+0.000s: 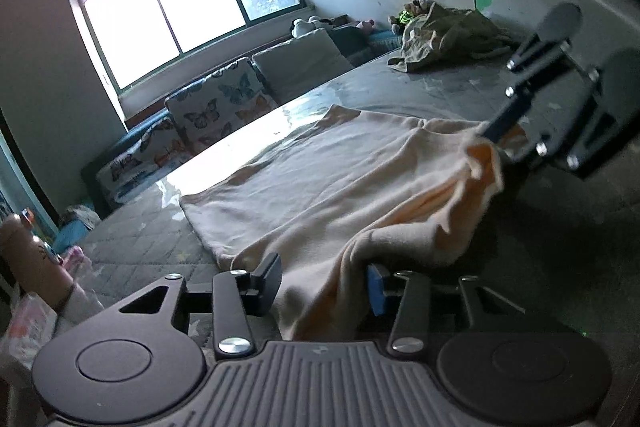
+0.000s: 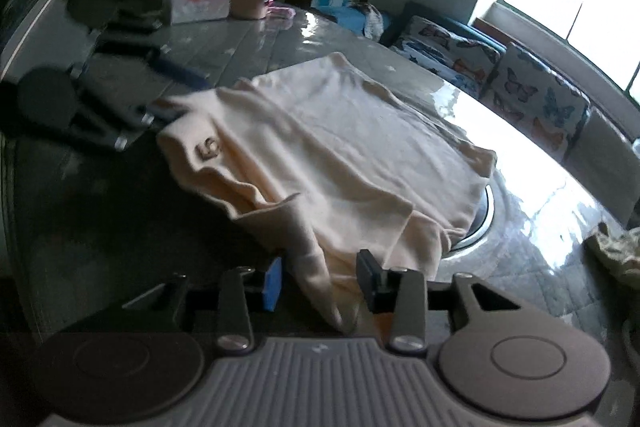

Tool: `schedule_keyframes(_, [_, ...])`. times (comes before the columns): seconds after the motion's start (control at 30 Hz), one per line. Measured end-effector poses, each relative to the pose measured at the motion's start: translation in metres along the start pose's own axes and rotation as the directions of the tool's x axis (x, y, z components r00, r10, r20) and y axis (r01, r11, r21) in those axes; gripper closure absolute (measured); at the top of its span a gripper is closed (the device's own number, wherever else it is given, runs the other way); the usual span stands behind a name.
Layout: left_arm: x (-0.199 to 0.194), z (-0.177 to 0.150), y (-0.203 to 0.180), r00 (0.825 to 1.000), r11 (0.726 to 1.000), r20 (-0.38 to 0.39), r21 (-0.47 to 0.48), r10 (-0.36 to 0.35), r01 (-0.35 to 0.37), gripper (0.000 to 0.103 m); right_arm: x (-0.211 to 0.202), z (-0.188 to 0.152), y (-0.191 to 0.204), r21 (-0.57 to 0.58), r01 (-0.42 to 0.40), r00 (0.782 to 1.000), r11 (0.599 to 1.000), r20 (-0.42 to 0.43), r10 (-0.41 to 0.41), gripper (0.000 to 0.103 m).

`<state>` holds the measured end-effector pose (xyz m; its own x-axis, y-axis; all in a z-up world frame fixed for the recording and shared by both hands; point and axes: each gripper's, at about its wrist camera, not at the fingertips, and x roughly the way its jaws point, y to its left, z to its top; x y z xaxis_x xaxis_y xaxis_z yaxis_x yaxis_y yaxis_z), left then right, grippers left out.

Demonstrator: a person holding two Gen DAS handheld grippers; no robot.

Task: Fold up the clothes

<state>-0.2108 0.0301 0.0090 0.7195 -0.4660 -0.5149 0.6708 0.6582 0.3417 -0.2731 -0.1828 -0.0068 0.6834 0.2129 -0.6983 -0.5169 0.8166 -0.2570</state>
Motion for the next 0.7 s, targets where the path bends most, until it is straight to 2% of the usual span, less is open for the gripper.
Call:
schedule_keyframes(0.1, [-0.001,-0.002,0.0,1.0,1.0,-0.004,-0.005,-0.008,0.008,0.057,0.001,-0.003,0.011,-0.073,0.045,0.999,0.996,0.021,-0.044,0.063])
schedule_keyframes(0.23, [-0.004,-0.007,-0.005,1.0,0.999,-0.012,0.037,-0.002,0.002,0.057,0.007,-0.003,0.016,-0.135,0.099,0.994,0.986,0.051,-0.093,0.065])
schedule_keyframes(0.27, [-0.006,-0.009,-0.006,1.0,0.999,-0.015,0.048,-0.001,0.002,0.057,0.008,-0.002,0.014,-0.133,0.093,0.995,0.987,0.051,-0.087,0.069])
schedule_keyframes(0.3, [-0.007,-0.011,-0.007,1.0,0.998,-0.016,0.066,0.001,0.0,0.057,0.009,-0.001,0.012,-0.123,0.08,0.996,0.989,0.049,-0.075,0.08])
schedule_keyframes(0.37, [-0.009,-0.014,-0.009,1.0,0.996,-0.019,0.094,-0.005,0.006,0.057,0.01,0.0,0.005,-0.084,0.038,0.999,0.996,0.035,-0.035,0.089])
schedule_keyframes(0.43, [-0.01,-0.016,-0.011,1.0,0.993,-0.019,0.117,-0.008,0.01,0.059,0.009,0.002,0.0,-0.038,0.017,0.999,0.999,0.034,-0.015,0.091])
schedule_keyframes(0.53, [-0.01,-0.016,-0.012,0.999,0.991,-0.022,0.132,-0.023,0.026,0.072,0.004,0.004,-0.007,0.034,-0.007,0.999,0.999,0.042,0.005,0.094])
schedule_keyframes(0.57, [-0.01,-0.016,-0.012,0.999,0.991,-0.024,0.131,-0.028,0.03,0.084,0.001,0.005,-0.009,0.058,-0.014,0.999,0.998,0.047,0.012,0.094])
schedule_keyframes(0.6, [-0.01,-0.015,-0.011,0.999,0.992,-0.028,0.122,-0.035,0.039,0.09,-0.002,0.005,-0.011,0.079,-0.02,0.998,0.997,0.053,0.016,0.095])
schedule_keyframes(0.7, [-0.017,-0.013,-0.009,0.998,0.993,-0.024,0.103,-0.054,0.057,0.093,-0.017,0.009,-0.014,0.114,-0.028,0.996,0.993,0.086,0.018,0.095])
